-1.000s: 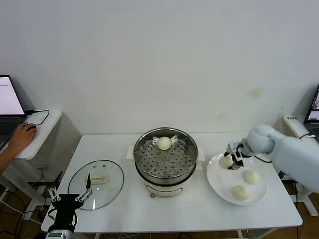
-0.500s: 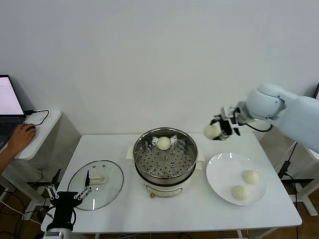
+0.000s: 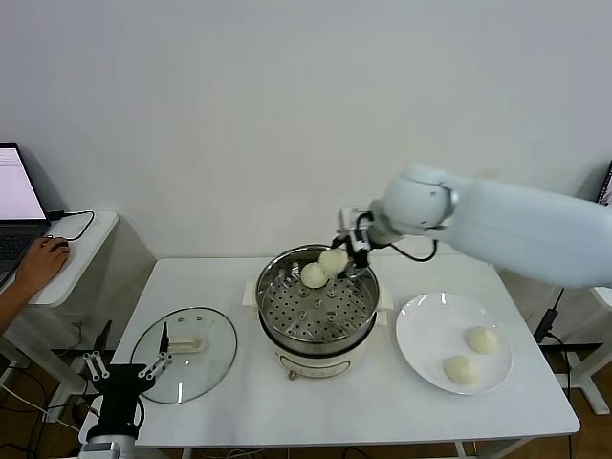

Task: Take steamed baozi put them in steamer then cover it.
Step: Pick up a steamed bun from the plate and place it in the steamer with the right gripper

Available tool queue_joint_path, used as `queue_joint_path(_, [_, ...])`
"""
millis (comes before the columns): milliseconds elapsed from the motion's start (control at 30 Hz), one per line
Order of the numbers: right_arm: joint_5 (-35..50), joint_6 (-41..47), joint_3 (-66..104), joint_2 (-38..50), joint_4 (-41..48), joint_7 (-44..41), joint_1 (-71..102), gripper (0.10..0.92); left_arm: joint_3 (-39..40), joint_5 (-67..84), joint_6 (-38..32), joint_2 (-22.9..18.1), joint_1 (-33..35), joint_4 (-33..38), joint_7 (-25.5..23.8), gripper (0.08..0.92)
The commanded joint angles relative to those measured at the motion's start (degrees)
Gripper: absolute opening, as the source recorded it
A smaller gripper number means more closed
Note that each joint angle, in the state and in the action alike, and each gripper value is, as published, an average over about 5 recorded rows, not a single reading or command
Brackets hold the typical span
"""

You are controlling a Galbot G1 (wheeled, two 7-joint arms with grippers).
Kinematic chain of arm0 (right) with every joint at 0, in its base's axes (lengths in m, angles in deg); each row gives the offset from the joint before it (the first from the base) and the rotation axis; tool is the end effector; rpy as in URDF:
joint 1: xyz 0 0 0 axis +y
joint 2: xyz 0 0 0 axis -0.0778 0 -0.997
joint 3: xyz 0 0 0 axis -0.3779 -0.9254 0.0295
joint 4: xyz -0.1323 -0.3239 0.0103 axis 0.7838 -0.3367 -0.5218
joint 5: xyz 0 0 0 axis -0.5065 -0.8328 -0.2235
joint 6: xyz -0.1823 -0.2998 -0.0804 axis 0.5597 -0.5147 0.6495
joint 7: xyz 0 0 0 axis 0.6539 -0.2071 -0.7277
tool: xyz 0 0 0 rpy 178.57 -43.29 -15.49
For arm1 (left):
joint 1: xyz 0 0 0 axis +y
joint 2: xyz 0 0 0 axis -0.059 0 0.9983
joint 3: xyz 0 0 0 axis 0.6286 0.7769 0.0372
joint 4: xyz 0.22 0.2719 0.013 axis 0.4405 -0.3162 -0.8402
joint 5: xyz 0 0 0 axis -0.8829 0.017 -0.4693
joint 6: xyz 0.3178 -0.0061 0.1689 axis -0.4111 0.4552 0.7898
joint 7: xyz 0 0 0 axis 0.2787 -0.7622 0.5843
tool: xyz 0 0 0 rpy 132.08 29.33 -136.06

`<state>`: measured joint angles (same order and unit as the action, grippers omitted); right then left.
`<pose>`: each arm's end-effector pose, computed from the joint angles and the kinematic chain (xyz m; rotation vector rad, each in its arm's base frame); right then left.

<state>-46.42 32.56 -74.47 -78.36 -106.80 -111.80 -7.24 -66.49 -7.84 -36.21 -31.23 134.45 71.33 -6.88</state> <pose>0.4919 0.0958 -0.0499 1.4294 -1.6297 1.5203 0.1402 0.0756 -0.2718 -0.2353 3.0246 0.4794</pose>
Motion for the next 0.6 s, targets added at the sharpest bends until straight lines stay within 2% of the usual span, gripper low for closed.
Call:
queue_joint_path(33, [1.5, 2.5, -0.1, -11.2, 7.0, 3.6, 7.0, 0.619, -0.2, 0.0, 0.0, -0.2, 0.0, -0.1, 0.0, 0.823])
queue_joint_path(600, [-2.8, 2.5, 1.1, -16.5, 13.2, 3.8, 11.1, 0.619, -0.8, 0.1, -0.5, -0.4, 0.1, -0.6, 0.3, 0.823])
